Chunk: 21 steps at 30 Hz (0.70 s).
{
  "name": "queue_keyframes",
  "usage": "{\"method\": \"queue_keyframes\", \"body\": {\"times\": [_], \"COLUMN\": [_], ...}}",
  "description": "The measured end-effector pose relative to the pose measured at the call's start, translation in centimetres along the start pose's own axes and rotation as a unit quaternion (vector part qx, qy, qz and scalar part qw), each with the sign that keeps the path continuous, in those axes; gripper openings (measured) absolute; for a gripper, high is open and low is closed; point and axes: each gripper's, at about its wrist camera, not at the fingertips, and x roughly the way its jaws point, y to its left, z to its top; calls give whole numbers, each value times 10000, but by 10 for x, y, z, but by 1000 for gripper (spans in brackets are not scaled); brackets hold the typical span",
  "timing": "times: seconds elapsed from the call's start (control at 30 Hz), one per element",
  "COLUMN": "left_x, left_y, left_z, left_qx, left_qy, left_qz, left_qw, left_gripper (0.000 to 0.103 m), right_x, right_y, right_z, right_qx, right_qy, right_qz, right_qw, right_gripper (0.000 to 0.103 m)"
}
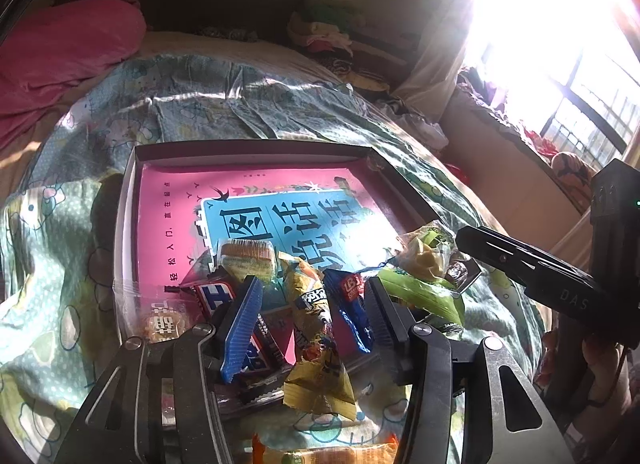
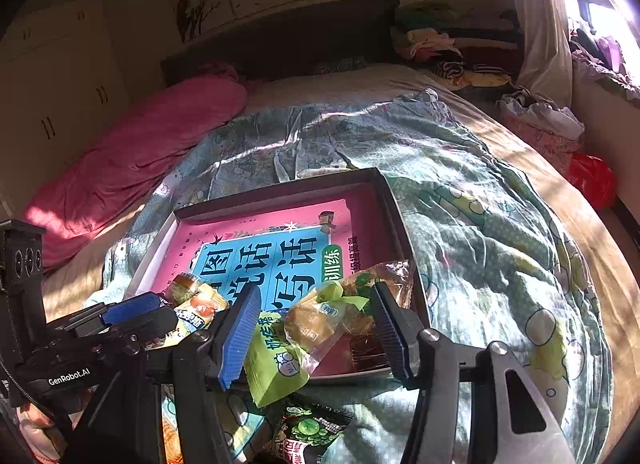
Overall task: Organize snacks
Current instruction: 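Release the yellow chip bag with the left tool while the right releases the green bag, then grasp the orange-ended bread bag with the left tool while the right grasps the dark green pea bag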
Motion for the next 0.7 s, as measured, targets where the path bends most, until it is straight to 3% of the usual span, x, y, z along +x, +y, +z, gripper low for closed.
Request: {"method": "queue_keyframes", "body": {"times": [0.23, 0.7], "left_x": [-15, -48], "left_y": [5, 6], "left_z": [5, -15], "left_qx": [-117, -222], "left_qy": [-133, -79], "left_qz": [-66, -63], "left_qw": [9998, 9997], "left_gripper": [67, 70], "right_x": [-5, -29], "right_y": [-3, 4], "right_z": [-5, -30], "right_qx": [14, -256], "right_qy": [46, 236], "right_qz": [-3, 56], "right_qw": [10000, 9994], "right_gripper": [59, 62]}}
